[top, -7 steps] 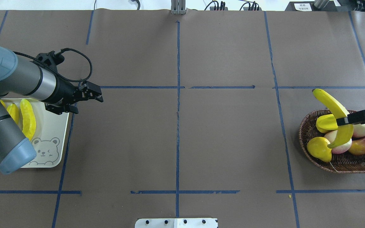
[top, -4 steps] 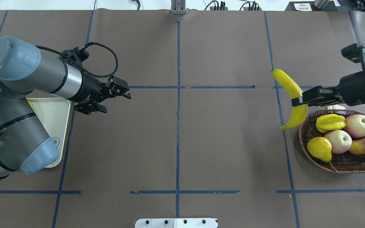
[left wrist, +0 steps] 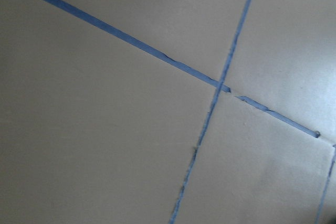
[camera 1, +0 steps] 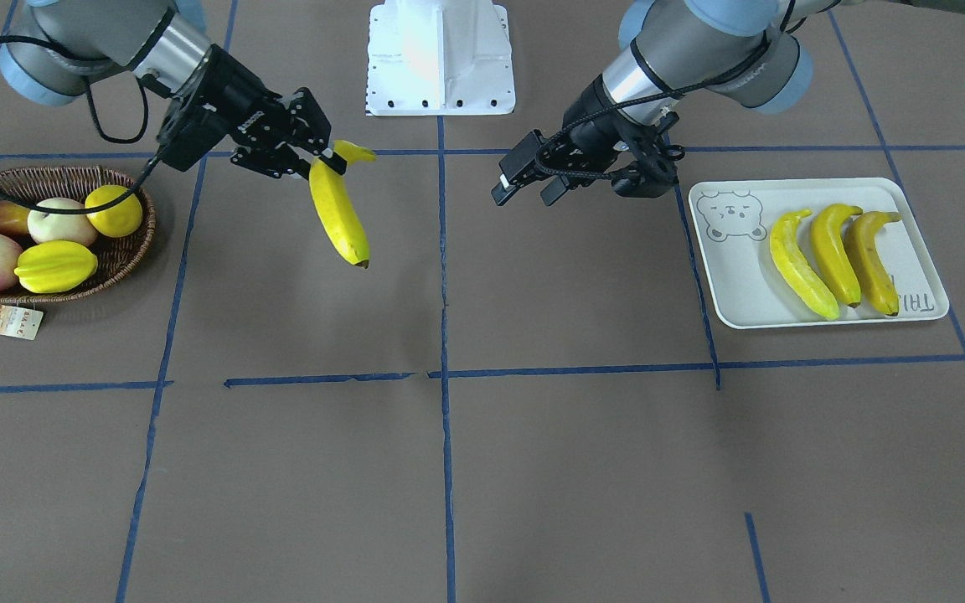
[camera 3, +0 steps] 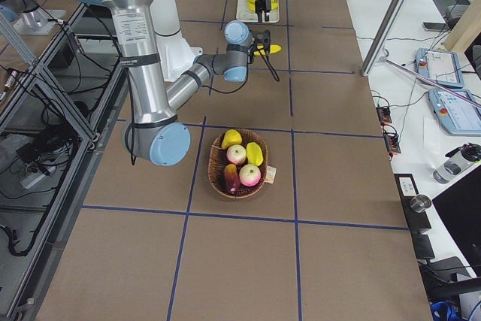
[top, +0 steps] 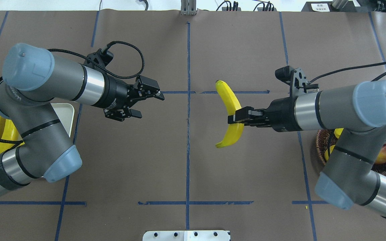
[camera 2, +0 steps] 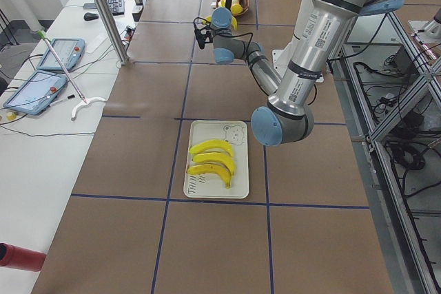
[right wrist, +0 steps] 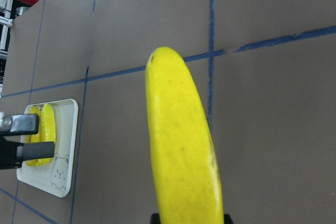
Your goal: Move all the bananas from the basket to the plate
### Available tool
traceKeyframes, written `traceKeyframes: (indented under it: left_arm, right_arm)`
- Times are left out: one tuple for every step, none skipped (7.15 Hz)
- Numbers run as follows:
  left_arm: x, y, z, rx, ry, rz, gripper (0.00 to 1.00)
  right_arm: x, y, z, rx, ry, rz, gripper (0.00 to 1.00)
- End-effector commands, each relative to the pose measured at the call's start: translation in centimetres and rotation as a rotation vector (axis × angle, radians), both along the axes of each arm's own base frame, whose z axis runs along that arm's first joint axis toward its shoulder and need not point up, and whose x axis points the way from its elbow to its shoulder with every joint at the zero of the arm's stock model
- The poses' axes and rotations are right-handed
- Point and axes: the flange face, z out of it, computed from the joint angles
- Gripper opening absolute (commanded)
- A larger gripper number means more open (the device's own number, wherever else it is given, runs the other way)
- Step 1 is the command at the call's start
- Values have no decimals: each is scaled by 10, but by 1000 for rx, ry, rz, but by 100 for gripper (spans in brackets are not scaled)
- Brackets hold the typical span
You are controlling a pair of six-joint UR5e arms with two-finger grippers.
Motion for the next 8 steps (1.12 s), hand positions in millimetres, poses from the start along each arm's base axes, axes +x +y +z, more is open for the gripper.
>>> traceKeyframes:
  left_arm:
    - [32,8,-27,-6,33,-37,93]
    - [32,7,-37,-12,48,-40,92]
    - [35,7,-39,-12,48,-39,92]
    - [40,8,-41,-9,53,-33,90]
    - [46,5,-43,-8,54,-31,89]
    - [50,8,-41,-9,50,-22,87]
    - [53,11,-41,-9,52,-13,87]
    - [56,18,-45,0,67,0,86]
  right_arm:
    - [-60,47,-37,10,-29,27,1]
    - [-72,50,-51,1,-6,25,1]
    - [-75,50,-61,2,-8,22,1]
    - [-76,51,-67,5,-14,22,1]
    - [-77,51,-73,3,-11,21,1]
    - [-77,51,-73,5,-11,22,1]
    - [-77,50,-73,3,-11,22,1]
    - [-77,50,-72,3,-10,22,1]
